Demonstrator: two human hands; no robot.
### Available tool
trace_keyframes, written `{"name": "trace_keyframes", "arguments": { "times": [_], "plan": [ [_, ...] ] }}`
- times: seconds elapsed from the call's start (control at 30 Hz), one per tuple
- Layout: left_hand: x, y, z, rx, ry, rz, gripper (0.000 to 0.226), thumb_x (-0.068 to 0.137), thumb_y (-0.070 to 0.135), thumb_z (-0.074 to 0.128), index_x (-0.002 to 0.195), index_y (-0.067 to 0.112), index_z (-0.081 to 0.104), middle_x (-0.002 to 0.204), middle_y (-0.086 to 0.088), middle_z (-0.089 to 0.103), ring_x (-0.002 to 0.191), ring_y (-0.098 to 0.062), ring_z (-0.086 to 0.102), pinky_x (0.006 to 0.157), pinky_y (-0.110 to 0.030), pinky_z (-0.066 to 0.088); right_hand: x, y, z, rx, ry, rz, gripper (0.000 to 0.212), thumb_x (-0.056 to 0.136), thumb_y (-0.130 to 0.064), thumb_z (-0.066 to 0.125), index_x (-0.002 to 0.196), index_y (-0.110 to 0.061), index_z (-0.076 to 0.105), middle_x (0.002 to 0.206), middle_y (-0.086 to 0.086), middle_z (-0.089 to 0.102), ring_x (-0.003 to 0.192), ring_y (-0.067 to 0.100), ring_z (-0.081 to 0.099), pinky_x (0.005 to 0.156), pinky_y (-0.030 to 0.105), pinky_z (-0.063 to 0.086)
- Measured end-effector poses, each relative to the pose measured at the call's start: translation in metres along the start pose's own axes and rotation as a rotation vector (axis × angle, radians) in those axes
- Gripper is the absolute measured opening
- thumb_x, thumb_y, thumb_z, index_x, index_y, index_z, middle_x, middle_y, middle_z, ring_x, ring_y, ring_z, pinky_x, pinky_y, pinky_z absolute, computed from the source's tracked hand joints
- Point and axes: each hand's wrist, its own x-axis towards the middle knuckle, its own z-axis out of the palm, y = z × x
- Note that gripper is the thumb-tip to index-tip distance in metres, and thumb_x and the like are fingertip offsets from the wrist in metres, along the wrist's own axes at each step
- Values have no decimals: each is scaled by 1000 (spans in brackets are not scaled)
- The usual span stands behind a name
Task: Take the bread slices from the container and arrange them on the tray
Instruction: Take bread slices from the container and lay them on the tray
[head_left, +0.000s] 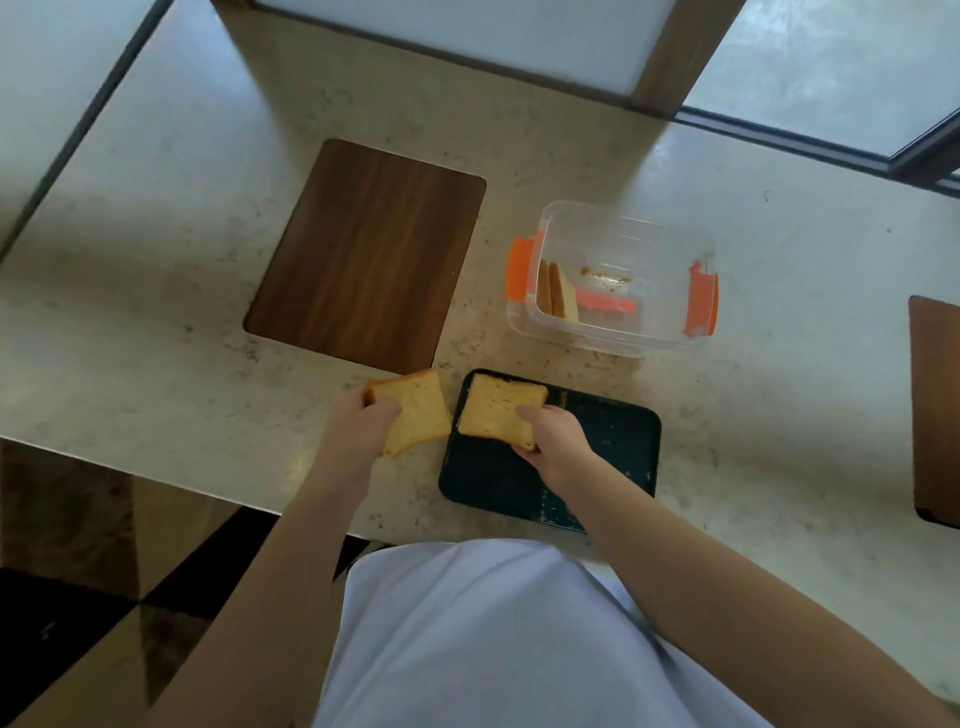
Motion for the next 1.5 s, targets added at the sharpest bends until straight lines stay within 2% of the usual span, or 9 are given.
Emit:
{"name": "trace_keyframes", "arguments": {
  "times": [0.1,0.27,0.5,0.63,0.8,1.07,1.2,1.37,1.5],
  "plan": [
    [4,1,-5,-20,0,3,7,93,17,58,96,17,64,107,-21,65,102,-36,63,94,-50,53,-1,3,-6,-224,93,-103,55,98,-13,59,149,-12,40,140,9,53,112,24,53,95,40,51],
    [14,-2,-15,-81,34,15,20,96,19,58,116,20,62,119,-11,66,111,-31,63,101,-56,51,-8,7,-11,-300,131,-131,55,96,-9,57,147,-13,38,123,4,49,99,19,52,87,37,51],
    [11,-14,-17,-121,0,9,14,95,16,59,95,29,63,115,-9,68,111,-29,63,100,-52,51,-11,15,-6,-202,104,-36,57,94,0,56,143,-25,43,109,-1,48,93,17,51,91,48,57],
    [11,-24,-18,-125,-3,18,14,97,16,58,106,25,65,115,-6,69,110,-27,64,101,-52,51,-17,12,-3,-93,61,69,61,94,1,56,143,-31,40,120,5,45,108,27,50,74,43,59],
    [7,-30,-22,-133,-5,34,23,94,12,57,113,19,67,119,-10,69,111,-30,64,102,-55,50,-15,16,1,46,48,39,64,94,9,52,146,-25,39,127,11,47,109,30,56,73,39,58],
    [6,-33,-18,-81,-35,33,15,93,13,59,90,24,68,102,-9,71,103,-33,67,94,-52,54,-10,10,1,83,50,16,51,93,7,53,136,-18,48,105,4,44,96,25,57,80,36,59],
    [5,-32,-9,-35,-58,44,12,93,14,58,91,24,65,106,-13,69,101,-32,66,94,-52,53,-12,4,2,88,64,29,38,93,5,56,123,-18,51,114,7,42,97,25,57,70,33,59],
    [-1,-32,0,19,-84,43,13,93,18,59,101,27,63,118,-14,66,110,-34,63,99,-57,52,-16,5,-2,17,40,9,48,94,1,57,136,-19,46,123,7,46,110,26,55,83,39,59],
    [-7,-33,10,20,-137,27,17,94,16,59,108,24,63,118,-11,65,110,-31,63,99,-55,52,-18,7,-20,-54,73,-7,32,93,-8,61,121,-16,50,123,5,53,111,21,59,81,36,58]
  ]
}}
